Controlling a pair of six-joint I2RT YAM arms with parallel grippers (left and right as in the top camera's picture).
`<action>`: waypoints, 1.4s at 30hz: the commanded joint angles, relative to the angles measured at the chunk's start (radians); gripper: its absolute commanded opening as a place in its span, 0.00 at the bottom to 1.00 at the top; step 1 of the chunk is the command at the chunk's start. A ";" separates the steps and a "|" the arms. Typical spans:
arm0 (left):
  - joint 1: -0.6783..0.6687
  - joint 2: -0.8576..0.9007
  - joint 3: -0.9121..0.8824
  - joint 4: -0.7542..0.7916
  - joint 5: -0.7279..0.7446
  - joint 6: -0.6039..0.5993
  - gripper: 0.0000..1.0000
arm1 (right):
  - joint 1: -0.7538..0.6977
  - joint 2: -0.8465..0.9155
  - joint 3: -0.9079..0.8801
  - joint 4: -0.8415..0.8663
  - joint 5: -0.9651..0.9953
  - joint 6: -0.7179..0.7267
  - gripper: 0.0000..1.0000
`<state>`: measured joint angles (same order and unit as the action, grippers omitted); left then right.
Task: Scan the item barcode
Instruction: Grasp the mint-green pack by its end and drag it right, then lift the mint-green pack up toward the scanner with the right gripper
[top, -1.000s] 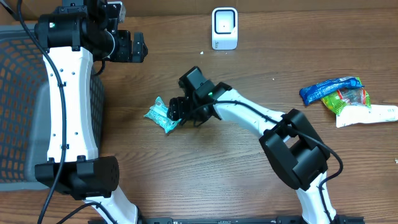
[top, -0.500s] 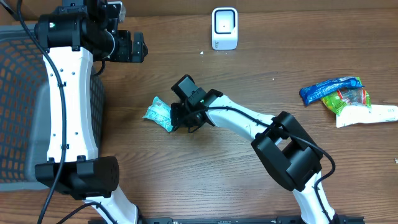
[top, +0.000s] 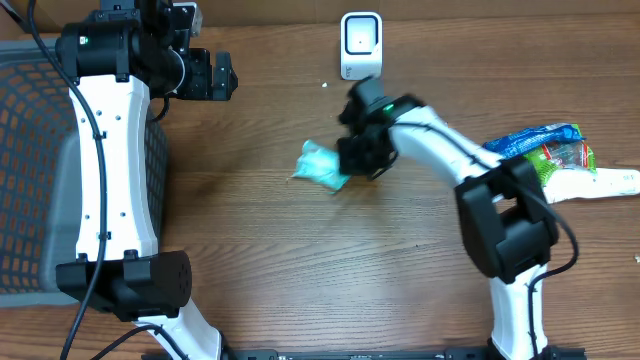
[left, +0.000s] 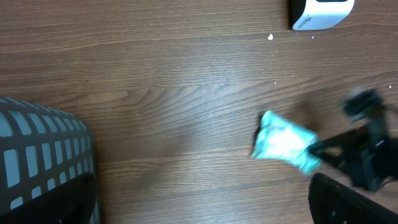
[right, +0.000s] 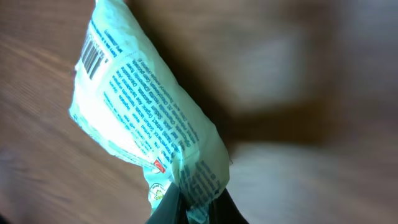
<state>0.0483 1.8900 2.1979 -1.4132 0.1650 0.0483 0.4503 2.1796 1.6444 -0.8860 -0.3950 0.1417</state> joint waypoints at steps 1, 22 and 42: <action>0.003 0.005 -0.003 0.003 0.011 -0.003 0.99 | -0.053 -0.043 0.031 -0.013 -0.010 -0.288 0.04; 0.003 0.005 -0.003 0.003 0.011 -0.003 1.00 | -0.203 -0.040 -0.023 0.077 0.000 0.419 0.80; 0.004 0.005 -0.003 0.003 0.011 -0.003 1.00 | -0.122 -0.031 -0.147 0.265 0.046 0.640 0.34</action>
<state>0.0483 1.8900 2.1979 -1.4132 0.1650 0.0483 0.3225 2.1662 1.5177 -0.6205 -0.3813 0.7593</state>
